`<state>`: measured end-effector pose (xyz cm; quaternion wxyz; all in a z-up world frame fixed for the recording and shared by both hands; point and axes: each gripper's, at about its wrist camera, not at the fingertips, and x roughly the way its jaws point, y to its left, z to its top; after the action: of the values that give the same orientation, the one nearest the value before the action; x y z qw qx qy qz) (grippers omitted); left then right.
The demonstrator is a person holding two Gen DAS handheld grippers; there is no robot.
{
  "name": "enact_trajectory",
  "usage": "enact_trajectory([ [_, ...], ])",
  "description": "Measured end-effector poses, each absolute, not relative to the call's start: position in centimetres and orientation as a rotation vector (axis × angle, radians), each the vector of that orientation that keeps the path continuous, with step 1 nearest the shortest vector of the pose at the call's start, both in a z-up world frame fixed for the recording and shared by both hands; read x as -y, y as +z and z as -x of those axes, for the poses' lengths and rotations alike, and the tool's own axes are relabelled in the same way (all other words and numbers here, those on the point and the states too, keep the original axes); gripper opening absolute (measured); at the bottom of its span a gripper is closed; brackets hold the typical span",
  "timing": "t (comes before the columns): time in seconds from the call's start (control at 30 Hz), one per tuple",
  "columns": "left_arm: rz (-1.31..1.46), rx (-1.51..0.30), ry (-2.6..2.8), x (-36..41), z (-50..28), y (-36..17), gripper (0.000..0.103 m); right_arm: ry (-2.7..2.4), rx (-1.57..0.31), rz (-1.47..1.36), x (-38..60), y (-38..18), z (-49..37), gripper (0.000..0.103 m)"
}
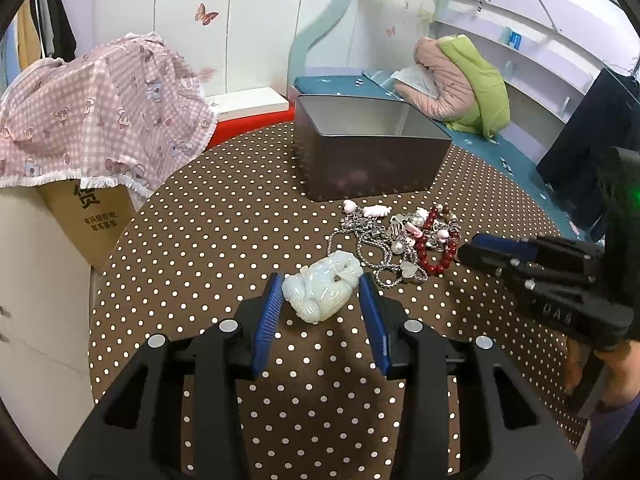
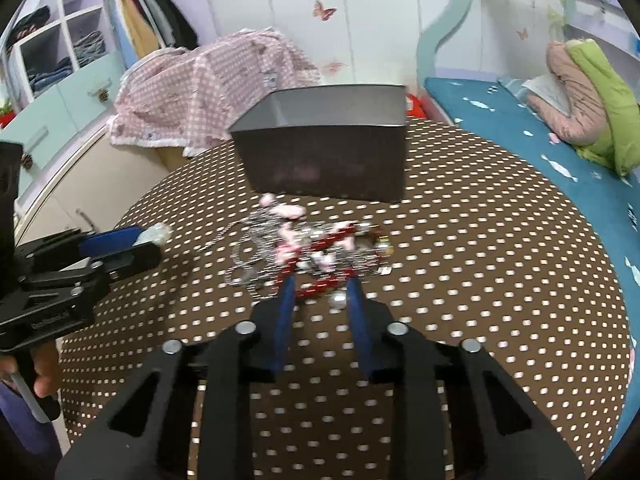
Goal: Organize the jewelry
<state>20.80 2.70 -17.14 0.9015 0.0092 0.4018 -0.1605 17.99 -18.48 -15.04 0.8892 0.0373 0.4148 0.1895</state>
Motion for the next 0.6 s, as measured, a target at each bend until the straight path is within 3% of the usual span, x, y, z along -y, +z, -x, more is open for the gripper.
enact_trajectory([
  [0.27, 0.013, -0.828, -0.358, -3.0, -20.6, -17.1, 0.040, 0.350, -0.885, -0.041, 16.7, -15.6, -18.1, 0.021],
  [0.6, 0.028, -0.832, -0.389, -2.8, -20.2, -17.3, 0.040, 0.241, -0.921, -0.206, 17.4, -16.0, -19.4, 0.022],
])
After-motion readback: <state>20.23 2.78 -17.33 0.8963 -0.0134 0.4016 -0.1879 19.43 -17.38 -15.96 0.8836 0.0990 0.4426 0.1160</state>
